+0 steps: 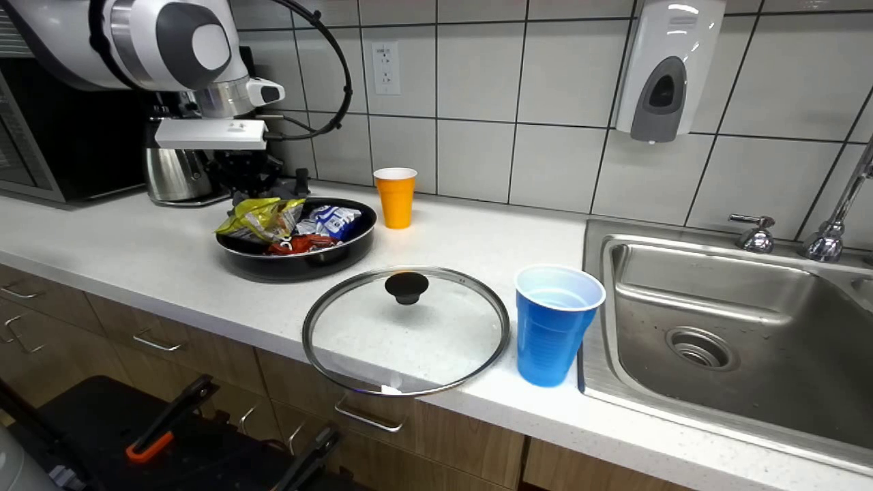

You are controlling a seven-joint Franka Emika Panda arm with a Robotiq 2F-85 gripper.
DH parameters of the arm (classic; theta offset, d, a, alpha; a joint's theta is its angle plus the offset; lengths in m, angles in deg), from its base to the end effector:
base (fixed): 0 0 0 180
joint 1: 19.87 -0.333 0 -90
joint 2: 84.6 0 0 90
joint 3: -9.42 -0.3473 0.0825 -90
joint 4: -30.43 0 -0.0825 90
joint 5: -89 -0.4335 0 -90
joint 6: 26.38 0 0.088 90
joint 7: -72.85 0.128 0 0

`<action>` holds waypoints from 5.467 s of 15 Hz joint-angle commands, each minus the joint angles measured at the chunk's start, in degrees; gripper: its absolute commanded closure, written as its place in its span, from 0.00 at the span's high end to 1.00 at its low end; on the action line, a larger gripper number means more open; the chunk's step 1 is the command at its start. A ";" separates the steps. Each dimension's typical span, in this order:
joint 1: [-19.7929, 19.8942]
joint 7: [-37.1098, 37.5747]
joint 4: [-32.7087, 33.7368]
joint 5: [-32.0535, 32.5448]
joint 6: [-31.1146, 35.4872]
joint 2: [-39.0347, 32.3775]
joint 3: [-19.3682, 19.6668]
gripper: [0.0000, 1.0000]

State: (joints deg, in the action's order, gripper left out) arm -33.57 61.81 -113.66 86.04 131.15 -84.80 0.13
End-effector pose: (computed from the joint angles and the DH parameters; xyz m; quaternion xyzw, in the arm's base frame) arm 0.4781 0.2011 0.2717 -0.9561 -0.2690 -0.1133 0.0248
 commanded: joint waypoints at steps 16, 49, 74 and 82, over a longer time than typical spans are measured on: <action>0.82 1.63 1.20 12.44 -9.65 11.84 -1.56 0.94; 6.34 13.69 -15.29 9.96 -26.22 36.75 4.05 1.00; 23.01 17.29 -15.22 11.91 -19.92 29.43 11.75 1.00; 26.60 18.18 -15.33 11.83 -9.70 20.46 13.89 1.00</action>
State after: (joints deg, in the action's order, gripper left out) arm -8.94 77.64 -129.04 96.89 118.66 -61.02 14.21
